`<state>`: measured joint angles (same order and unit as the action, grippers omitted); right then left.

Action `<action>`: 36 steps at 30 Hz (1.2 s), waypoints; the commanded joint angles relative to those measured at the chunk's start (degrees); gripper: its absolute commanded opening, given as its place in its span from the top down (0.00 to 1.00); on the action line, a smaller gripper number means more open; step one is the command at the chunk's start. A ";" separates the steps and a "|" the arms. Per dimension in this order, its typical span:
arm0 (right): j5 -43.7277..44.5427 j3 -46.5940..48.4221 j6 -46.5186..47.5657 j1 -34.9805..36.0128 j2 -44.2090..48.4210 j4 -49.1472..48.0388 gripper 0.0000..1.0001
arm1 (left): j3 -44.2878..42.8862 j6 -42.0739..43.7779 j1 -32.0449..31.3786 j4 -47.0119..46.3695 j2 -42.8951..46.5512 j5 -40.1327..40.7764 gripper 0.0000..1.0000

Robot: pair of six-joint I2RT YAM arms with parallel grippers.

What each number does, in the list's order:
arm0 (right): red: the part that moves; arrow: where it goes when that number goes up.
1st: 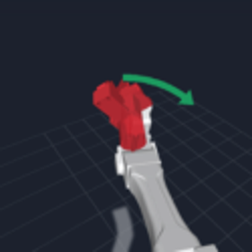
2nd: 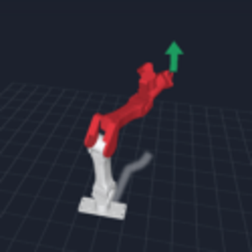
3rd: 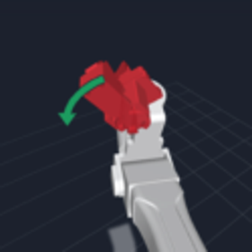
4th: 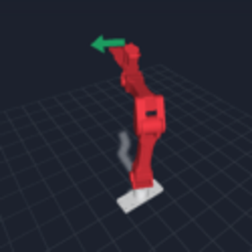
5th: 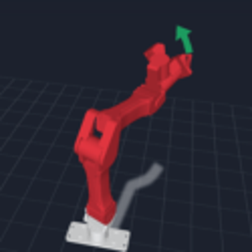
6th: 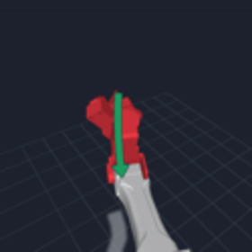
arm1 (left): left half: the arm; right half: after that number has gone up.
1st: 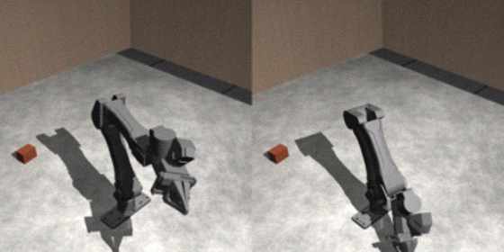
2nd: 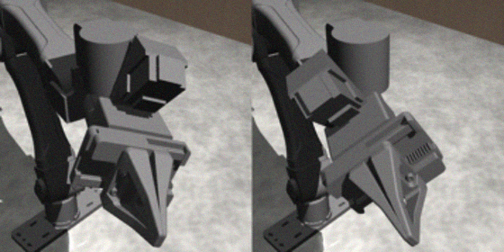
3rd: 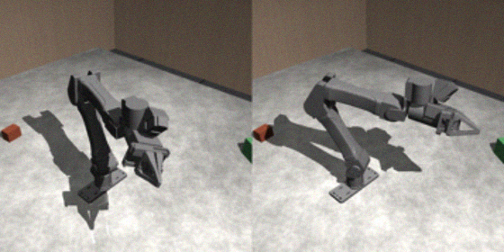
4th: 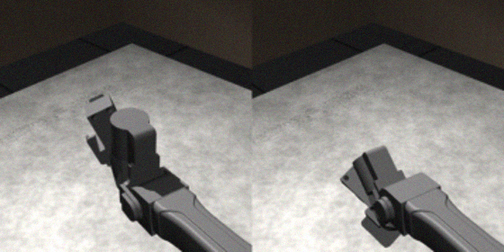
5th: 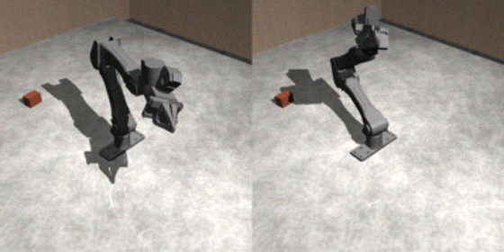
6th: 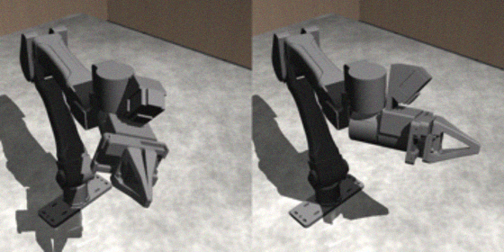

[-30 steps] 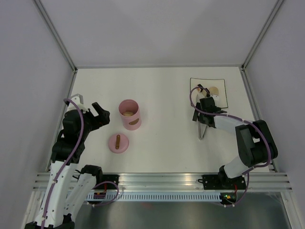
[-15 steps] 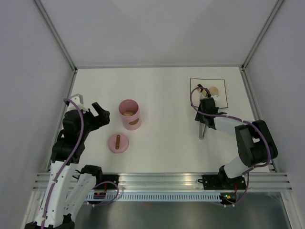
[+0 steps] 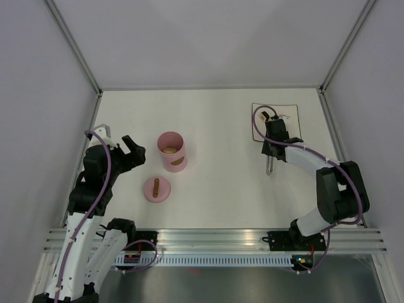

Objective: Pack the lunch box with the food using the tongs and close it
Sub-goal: Pick up the clamp from the plate, then pick up the fake food from the plate.

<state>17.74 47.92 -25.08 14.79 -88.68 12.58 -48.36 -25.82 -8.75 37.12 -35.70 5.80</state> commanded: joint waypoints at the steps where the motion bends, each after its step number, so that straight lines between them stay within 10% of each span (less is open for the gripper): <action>1: -2.52 8.49 2.84 -0.20 2.38 5.25 0.58 | 0.37 2.27 -0.04 -2.14 -0.16 -0.71 0.00; 17: -10.18 28.89 5.21 -8.81 -2.54 19.85 0.55 | 0.46 2.18 -0.12 -2.06 1.51 -0.35 0.00; 36: -15.45 25.47 4.87 -16.46 -4.65 17.22 0.47 | 0.46 2.18 -0.12 -2.23 1.34 -0.35 0.00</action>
<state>3.18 73.41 -20.73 -1.56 -92.75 30.83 -48.36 -25.82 -8.75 37.12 -34.35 5.80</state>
